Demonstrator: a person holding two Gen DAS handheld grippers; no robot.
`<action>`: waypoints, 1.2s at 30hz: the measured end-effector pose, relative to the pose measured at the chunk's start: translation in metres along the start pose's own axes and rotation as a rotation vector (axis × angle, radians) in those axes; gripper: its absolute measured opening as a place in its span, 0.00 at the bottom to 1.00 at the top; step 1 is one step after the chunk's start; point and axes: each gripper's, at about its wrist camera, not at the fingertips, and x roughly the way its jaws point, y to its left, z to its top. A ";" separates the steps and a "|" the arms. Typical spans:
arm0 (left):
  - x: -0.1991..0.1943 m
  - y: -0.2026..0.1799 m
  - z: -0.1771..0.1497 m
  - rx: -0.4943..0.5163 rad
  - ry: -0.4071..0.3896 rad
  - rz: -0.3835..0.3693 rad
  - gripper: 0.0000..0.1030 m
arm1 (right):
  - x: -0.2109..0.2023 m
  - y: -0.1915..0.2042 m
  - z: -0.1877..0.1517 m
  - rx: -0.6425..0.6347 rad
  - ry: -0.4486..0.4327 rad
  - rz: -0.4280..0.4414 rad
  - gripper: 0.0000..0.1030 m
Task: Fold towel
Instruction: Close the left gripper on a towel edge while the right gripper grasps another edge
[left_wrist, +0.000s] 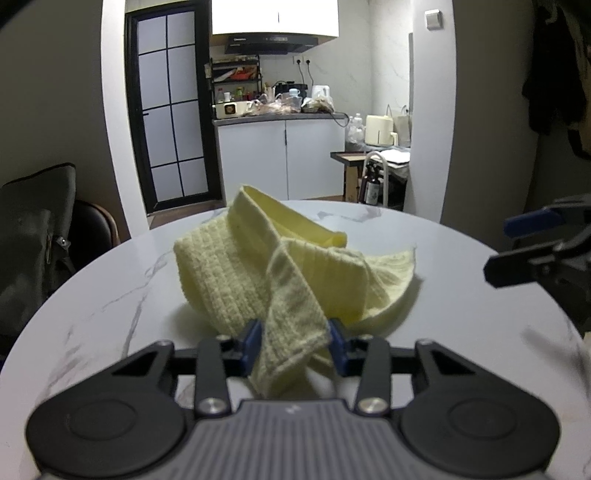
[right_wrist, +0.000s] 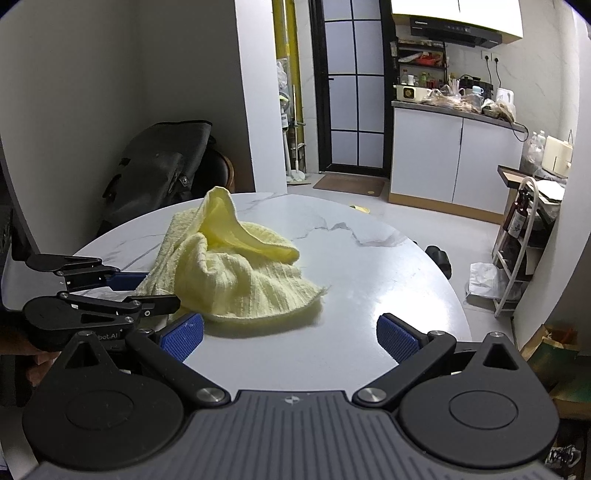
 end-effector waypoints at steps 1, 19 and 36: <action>0.000 0.000 0.000 -0.002 -0.001 -0.001 0.27 | 0.001 0.001 0.000 -0.001 0.002 -0.001 0.99; -0.009 0.041 -0.001 -0.074 -0.028 0.045 0.17 | 0.015 0.019 0.010 -0.038 0.009 0.018 0.99; -0.023 0.071 -0.007 -0.105 -0.021 0.102 0.16 | 0.044 0.040 0.024 -0.104 0.013 0.058 0.99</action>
